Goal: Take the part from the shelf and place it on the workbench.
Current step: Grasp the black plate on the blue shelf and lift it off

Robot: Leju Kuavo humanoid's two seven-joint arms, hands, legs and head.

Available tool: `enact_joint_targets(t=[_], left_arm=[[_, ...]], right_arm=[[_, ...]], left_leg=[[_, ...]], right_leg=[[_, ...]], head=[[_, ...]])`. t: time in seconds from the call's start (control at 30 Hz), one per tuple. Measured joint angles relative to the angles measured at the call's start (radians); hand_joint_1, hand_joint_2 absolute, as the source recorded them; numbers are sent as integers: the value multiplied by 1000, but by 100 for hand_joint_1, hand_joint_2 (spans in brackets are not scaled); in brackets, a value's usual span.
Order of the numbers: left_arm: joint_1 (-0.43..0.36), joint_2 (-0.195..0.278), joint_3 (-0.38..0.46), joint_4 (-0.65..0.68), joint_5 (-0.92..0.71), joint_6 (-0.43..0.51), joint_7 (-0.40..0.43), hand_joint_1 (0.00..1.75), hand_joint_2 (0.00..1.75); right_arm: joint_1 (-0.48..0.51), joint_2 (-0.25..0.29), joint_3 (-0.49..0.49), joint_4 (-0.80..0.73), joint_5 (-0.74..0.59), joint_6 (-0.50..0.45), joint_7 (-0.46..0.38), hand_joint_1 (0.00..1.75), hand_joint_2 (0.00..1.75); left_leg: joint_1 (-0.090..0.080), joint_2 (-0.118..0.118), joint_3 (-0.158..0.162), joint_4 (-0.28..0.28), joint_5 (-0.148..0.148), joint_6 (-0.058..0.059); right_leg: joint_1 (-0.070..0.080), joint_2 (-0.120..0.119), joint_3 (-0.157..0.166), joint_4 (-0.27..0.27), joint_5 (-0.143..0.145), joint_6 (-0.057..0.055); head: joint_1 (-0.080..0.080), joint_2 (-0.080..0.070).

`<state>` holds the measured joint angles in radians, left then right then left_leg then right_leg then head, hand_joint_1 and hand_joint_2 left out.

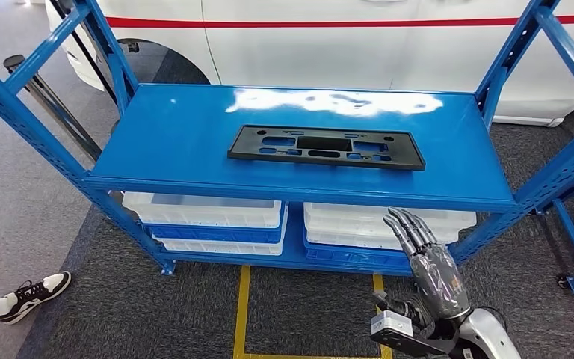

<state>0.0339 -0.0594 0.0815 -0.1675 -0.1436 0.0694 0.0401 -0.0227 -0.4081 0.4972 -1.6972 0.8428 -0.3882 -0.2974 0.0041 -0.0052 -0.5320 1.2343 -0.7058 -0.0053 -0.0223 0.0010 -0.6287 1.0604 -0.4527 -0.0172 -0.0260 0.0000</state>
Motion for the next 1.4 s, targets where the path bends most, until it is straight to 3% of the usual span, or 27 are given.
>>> enact_joint_targets(t=[0.03, 0.07, 0.1, 0.17, 0.23, 0.33, 0.4, 0.5, 0.53, 0.57, 0.6, 0.67, 0.73, 0.8, 0.9, 0.97, 1.03, 1.07, 1.1, 1.17, 1.23, 1.4], left_arm=[[0, 0, -1, 0, -1, 0, 0, 0, 0], [1, 0, -2, 0, -1, 0, 0, 0, 0], [3, 0, -3, 0, -1, -1, 0, 0, 0], [5, 2, -4, 1, -1, -1, 1, 0, 0], [5, 3, -5, 2, -1, -1, 0, 0, 0], [2, 4, -6, 2, -3, -1, -1, 0, 0], [4, 4, -7, 3, -4, -1, -1, 0, 0], [5, 4, -8, 3, -4, -1, 0, 0, 0], [5, 3, -8, 3, -4, -1, 0, 0, 0], [5, 3, -9, 3, -4, -1, 0, 0, 0], [4, 3, -9, 3, -4, -1, 1, 0, 0], [4, 3, -10, 3, -4, -2, 2, 0, 0], [3, 3, -12, 3, -5, -4, 2, 0, 0], [0, 3, -13, 3, -6, -5, 2, 0, 0], [-2, 5, -13, 3, -8, -7, 1, 0, 0], [-3, 5, -13, 3, -11, -11, 1, 0, 0], [-3, 5, -14, 3, -12, -14, 1, 0, 0], [-2, 5, -14, 3, -12, -14, 1, 0, 0], [-1, 5, -14, 3, -12, -15, 1, 0, 0], [2, 5, -14, 3, -12, -16, 1, 0, 0], [1, 6, -14, 4, -12, -16, 1, 0, 0], [0, 5, -15, 5, -12, -16, 1, 0, 0]], right_arm=[[4, 0, -2, 0, 3, 2, 1, 0, 0], [7, 0, -3, 0, 3, 2, 1, 0, 0], [9, 1, -4, 0, 4, 3, 2, 0, 0], [11, 1, -6, 0, 4, 3, 2, 0, 0], [13, 1, -8, 0, 6, 3, 6, 0, 0], [18, 2, -14, 0, 13, 11, 14, 0, 0], [20, 3, -19, 1, 14, 20, 20, 0, 0], [24, 4, -23, 7, 12, 37, 28, 0, 0], [27, 4, -23, 10, 11, 42, 30, 0, 0], [28, 5, -23, 14, 11, 46, 30, 0, 0], [29, 6, -23, 17, 10, 49, 32, 0, 0], [28, 8, -24, 24, 8, 54, 36, 0, 0], [26, 9, -26, 29, 6, 60, 40, 0, 0], [24, 10, -28, 34, 4, 65, 42, 0, 0], [21, 12, -29, 37, 3, 71, 43, 0, 0], [18, 14, -30, 39, 3, 75, 43, 0, 0], [15, 17, -30, 44, 3, 80, 43, 0, 0], [15, 18, -30, 47, 4, 82, 43, 0, 0], [14, 19, -30, 49, 4, 83, 44, 0, 0], [13, 20, -30, 53, 6, 84, 44, 0, 0], [9, 22, -30, 54, 7, 84, 44, 0, 0], [-1, 25, -30, 58, 10, 85, 45, 0, 0]], left_leg=[[1, 0, -41, 48, -1, -1], [1, 0, -64, 58, 22, -1], [1, 0, -67, 28, 65, 2], [-2, 0, -38, -96, 163, 13], [-7, 0, -13, -185, 202, 23], [-7, 0, -9, -211, 205, 36], [-2, 2, 1, -228, 217, 47], [-2, 5, 5, -235, 221, 57], [-3, 4, 6, -235, 220, 58], [-4, 4, 8, -234, 218, 58], [-4, 3, 11, -233, 215, 58], [-5, 2, 19, -229, 204, 52], [-8, 1, 20, -222, 192, 43], [-10, 0, 20, -221, 186, 35], [-11, 2, 18, -199, 165, 19], [-6, 2, -31, -99, 116, 7], [0, 2, -108, 27, 74, -1], [2, 2, -133, 57, 78, -3], [3, 2, -140, 51, 102, -3], [4, 2, -104, -62, 190, 0], [0, 2, -58, -173, 242, 9], [-1, 0, -32, -221, 242, 39]], right_leg=[[0, 0, 3, 0, -3, 0], [0, 1, 8, 0, -6, 0], [1, 2, 14, 0, -9, 1], [2, 5, 27, 0, -16, 5], [4, 5, 31, -2, -18, 13], [4, 3, 31, -10, -13, 31], [5, 2, 21, 15, -32, 41], [6, 1, -63, 186, -116, 48], [6, 1, -90, 237, -130, 49], [5, 1, -103, 257, -125, 50], [5, 0, -95, 235, -99, 50], [6, 0, -33, 105, -27, 46], [9, 0, 16, 3, 4, 37], [12, 1, 22, -14, -3, 28], [4, 1, 33, -25, -5, 12], [0, -1, 42, -30, -8, 4], [0, -2, 46, -30, -15, 1], [0, -2, 50, -30, -18, 1], [0, -2, 56, -29, -23, 2], [0, 0, 72, -29, -33, 7], [2, 0, 82, -29, -43, 16], [3, -1, 86, -26, -58, 43]], head=[[0, 0], [0, 0], [0, 0], [0, 0], [0, 0], [1, 0], [2, 0], [3, 0], [3, 0], [3, 0], [3, 0], [3, 0], [3, 0], [3, 0], [2, 0], [1, 0], [0, 0], [0, 0], [0, 0], [0, 0], [0, 0], [2, 0]])
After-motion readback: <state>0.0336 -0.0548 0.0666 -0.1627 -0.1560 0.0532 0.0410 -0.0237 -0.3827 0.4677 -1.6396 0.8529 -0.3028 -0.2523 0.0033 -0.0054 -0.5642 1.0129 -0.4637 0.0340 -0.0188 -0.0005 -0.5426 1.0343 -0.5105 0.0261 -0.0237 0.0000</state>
